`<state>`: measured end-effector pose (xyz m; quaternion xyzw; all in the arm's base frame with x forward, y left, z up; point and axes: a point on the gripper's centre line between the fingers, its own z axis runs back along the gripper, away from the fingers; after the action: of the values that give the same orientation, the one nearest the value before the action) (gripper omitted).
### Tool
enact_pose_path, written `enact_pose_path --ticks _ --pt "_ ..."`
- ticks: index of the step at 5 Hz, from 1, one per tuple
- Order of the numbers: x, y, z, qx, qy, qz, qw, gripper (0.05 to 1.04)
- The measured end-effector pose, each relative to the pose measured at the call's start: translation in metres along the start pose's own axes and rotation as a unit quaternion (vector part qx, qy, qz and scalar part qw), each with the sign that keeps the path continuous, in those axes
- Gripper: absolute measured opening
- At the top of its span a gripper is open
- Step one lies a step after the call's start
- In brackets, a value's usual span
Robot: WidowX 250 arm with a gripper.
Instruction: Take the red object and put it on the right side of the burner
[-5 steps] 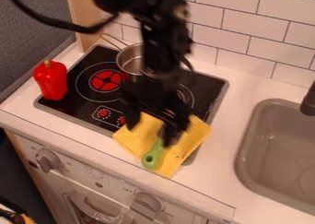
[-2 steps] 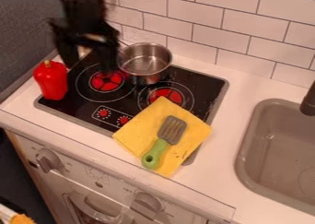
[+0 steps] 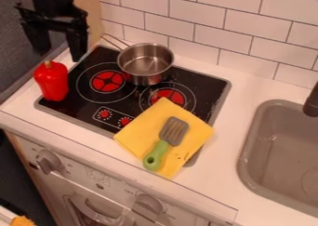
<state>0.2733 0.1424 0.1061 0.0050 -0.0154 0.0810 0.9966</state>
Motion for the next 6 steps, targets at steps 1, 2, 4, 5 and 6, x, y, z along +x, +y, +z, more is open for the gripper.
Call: enact_pose_path --ticks 1,2,4,5,6 --pt "0.001 0.014 -0.016 0.007 0.027 0.005 0.9996 1.001" --pt "0.0 0.025 -0.017 0.022 0.031 0.011 0.9992 1.001" --pt "-0.007 0.042 -0.027 0.038 0.053 0.032 0.9973 1.001" --pt "-0.003 0.044 -0.033 0.037 0.056 0.031 0.9972 1.001" --pt "-0.003 0.044 -0.037 0.036 0.062 0.03 0.9969 0.927"
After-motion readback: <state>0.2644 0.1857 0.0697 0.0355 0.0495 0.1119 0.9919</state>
